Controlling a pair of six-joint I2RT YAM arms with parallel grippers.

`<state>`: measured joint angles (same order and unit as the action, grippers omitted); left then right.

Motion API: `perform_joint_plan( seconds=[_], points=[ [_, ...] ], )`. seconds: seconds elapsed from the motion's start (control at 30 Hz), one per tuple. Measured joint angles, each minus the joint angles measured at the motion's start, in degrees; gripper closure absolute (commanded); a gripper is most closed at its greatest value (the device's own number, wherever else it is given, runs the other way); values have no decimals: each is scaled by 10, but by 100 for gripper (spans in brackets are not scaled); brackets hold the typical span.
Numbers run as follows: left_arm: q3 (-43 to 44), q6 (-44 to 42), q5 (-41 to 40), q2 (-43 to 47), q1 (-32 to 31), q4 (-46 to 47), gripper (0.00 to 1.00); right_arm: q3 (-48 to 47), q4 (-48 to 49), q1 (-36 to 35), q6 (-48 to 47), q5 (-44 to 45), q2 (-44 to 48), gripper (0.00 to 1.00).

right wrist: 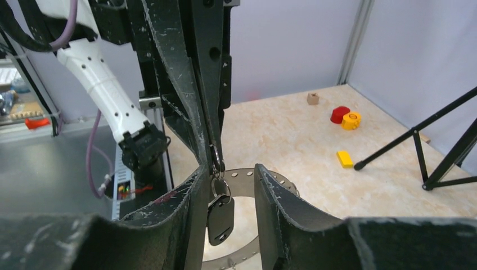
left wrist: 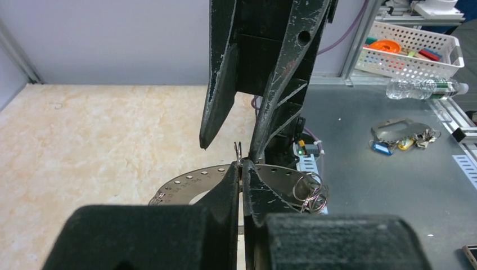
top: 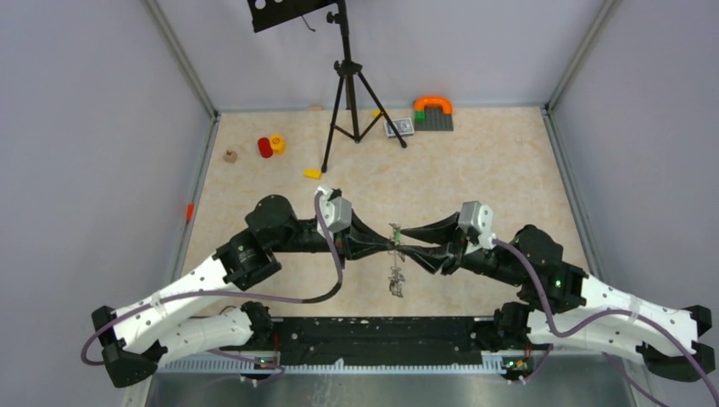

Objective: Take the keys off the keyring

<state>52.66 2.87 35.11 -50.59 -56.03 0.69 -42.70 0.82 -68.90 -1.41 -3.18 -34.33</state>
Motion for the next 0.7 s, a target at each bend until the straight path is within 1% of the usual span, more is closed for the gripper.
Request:
perform_joint_plan(
  seconds=[0.17,0.4,0.7],
  points=[
    [-22,16,6,21,0,51,100,15,47,0,19,-1,12,67],
    [-49,42,20,45,0,117,100,32,113,0,46,-28,28,67],
    [-50,56,30,49,0,149,100,33,151,0,65,-60,13,67]
  ],
)
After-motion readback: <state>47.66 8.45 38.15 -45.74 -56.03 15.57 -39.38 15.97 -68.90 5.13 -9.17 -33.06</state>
